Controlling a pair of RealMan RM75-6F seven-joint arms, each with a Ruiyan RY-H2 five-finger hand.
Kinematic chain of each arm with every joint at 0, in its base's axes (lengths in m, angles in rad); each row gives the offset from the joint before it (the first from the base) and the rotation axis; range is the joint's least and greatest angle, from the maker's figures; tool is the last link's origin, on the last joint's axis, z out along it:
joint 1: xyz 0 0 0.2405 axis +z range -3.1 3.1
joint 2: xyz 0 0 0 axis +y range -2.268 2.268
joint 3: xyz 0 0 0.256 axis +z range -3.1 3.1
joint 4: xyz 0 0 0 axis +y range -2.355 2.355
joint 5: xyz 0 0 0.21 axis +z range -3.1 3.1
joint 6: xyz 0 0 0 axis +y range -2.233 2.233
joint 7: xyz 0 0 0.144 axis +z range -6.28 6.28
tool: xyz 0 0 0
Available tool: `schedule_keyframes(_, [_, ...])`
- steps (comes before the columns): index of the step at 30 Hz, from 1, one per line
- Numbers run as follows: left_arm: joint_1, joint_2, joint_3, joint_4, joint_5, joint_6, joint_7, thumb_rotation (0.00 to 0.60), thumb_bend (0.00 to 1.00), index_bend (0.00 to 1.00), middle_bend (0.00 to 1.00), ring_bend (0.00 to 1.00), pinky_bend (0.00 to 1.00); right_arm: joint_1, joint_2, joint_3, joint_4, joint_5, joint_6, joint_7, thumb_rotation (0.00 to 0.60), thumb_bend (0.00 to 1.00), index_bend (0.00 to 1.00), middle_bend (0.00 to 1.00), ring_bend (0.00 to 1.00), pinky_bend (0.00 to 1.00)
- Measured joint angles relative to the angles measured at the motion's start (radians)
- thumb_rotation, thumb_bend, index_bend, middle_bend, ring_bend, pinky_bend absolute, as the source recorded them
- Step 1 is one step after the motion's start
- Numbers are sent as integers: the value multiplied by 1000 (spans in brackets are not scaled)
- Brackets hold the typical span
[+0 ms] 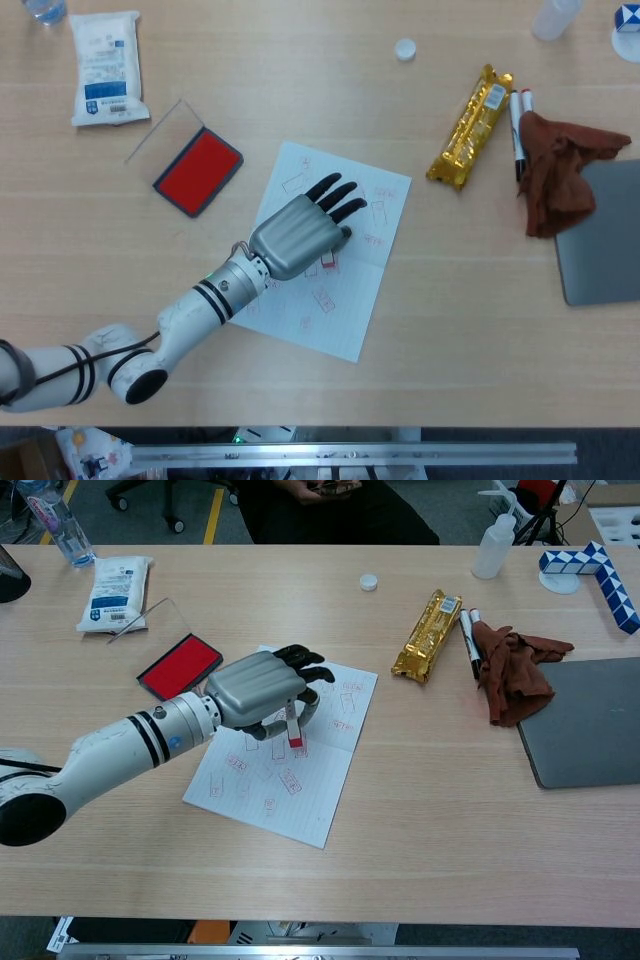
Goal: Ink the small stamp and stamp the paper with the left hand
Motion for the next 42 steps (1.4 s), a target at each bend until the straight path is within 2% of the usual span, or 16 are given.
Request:
schedule_keyframes(9, [40,138,26,-108,27,67,7,600,430,644,128,0,5,8,-6,0,-1,-15,-1,4,600,155,312,362,300,324])
schedule_keyframes(19, [109,220,74,-112,72,158,-49,600,430,633,127,0,5,5,-3,-4,-16,-28,8,-2,600,156,313,362,300,324])
schedule_keyframes(30, [184,214,117,14,95,212,-146,600,426,606,112,0,5,3,3,-6,-36,-33,15,-14,600,155,313,362,300,324])
schedule_keyframes(42, [228,175,121,111,97,229,-175,600,424,574,89,0,5,-1,2,-8,-38,-32,19,-18,600,155,313,362,300,324])
